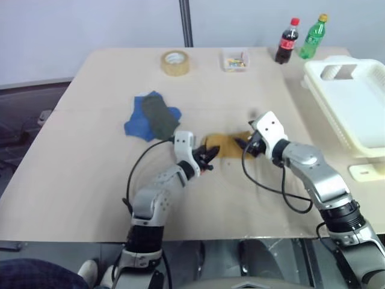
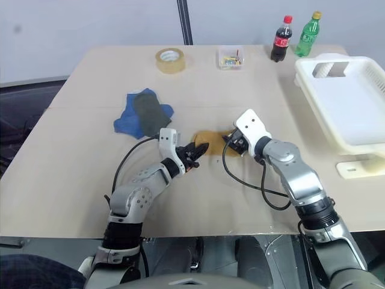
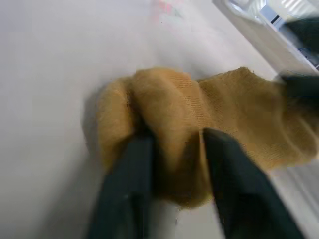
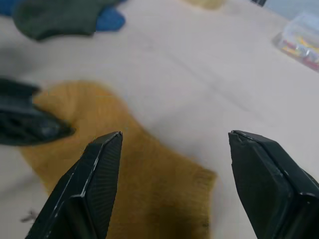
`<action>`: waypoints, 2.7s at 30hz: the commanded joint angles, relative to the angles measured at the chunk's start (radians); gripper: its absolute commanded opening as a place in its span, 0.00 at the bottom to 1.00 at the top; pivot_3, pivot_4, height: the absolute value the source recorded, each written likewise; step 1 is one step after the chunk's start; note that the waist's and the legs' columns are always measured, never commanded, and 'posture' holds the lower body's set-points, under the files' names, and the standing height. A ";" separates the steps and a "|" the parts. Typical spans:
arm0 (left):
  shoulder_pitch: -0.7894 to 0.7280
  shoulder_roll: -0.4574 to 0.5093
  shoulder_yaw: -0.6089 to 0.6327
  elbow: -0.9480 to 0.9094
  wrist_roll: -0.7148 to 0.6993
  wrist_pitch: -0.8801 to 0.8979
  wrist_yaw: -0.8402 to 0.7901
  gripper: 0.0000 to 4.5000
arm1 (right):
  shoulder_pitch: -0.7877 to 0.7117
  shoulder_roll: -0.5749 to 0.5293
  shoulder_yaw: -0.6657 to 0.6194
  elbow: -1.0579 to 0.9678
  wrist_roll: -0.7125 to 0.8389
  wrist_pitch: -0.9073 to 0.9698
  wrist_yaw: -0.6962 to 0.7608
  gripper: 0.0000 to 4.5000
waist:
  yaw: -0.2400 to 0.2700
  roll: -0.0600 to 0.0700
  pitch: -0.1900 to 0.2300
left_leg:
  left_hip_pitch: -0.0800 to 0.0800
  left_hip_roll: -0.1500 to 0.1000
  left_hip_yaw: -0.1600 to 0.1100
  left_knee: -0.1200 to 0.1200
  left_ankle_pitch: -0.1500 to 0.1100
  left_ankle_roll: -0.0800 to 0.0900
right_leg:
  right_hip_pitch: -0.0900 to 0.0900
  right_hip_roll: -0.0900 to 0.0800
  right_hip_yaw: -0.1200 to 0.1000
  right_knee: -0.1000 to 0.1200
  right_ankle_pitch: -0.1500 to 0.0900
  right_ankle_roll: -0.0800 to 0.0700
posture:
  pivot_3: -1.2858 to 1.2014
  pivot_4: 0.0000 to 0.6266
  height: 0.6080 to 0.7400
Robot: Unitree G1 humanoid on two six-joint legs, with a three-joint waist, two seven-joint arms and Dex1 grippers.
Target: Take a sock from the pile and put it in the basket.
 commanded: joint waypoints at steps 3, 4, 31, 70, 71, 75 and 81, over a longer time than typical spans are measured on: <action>0.008 0.009 0.017 -0.019 0.002 -0.017 -0.001 0.92 | -0.007 0.003 0.055 0.116 -0.106 -0.109 0.020 0.79 | -0.001 0.000 0.000 | 0.000 0.000 0.000 0.000 0.000 0.000 | 0.000 0.000 0.000 0.000 0.000 0.000 | 0.52 0.24 0.99; 0.012 0.011 0.018 -0.025 0.001 -0.018 -0.001 0.98 | -0.006 0.000 0.062 0.130 -0.122 -0.120 0.022 0.79 | -0.002 0.000 0.000 | 0.000 0.000 0.000 0.000 0.000 0.000 | 0.000 0.000 0.000 0.000 0.000 0.000 | 0.52 0.24 0.99; -0.209 0.117 0.111 0.349 -0.141 0.267 -0.245 0.98 | -0.013 0.061 0.044 0.197 -0.226 -0.151 0.049 0.79 | 0.000 -0.003 -0.006 | 0.019 0.000 -0.004 -0.002 -0.003 0.004 | 0.020 0.000 -0.004 -0.006 0.000 0.000 | 0.52 0.24 0.99; -0.292 0.035 0.346 0.492 -0.478 0.403 -0.497 0.98 | -0.019 0.094 0.006 0.125 -0.222 -0.122 0.075 0.79 | -0.004 -0.001 -0.009 | 0.017 0.000 -0.010 -0.006 -0.001 0.001 | 0.023 -0.001 -0.009 -0.013 0.000 0.000 | 0.52 0.24 0.99; -0.292 0.032 0.349 0.493 -0.484 0.401 -0.495 0.98 | -0.019 0.092 0.004 0.118 -0.220 -0.119 0.077 0.79 | -0.004 -0.001 -0.009 | 0.015 0.000 -0.010 -0.006 -0.001 0.000 | 0.021 -0.001 -0.009 -0.013 0.000 0.000 | 0.52 0.24 0.99; -0.298 0.027 0.351 0.496 -0.496 0.393 -0.496 0.98 | -0.020 0.085 -0.005 0.095 -0.209 -0.112 0.082 0.79 | -0.003 -0.001 -0.009 | 0.012 0.000 -0.010 -0.006 0.000 0.000 | 0.019 -0.001 -0.009 -0.013 0.000 0.000 | 0.52 0.24 0.99; -0.296 0.049 0.349 0.502 -0.495 0.390 -0.497 0.98 | -0.052 0.075 -0.059 0.051 -0.181 -0.073 0.085 0.79 | -0.002 -0.001 -0.008 | 0.012 0.000 -0.010 -0.007 0.000 0.000 | 0.018 -0.001 -0.009 -0.014 0.000 0.000 | 0.52 0.24 0.99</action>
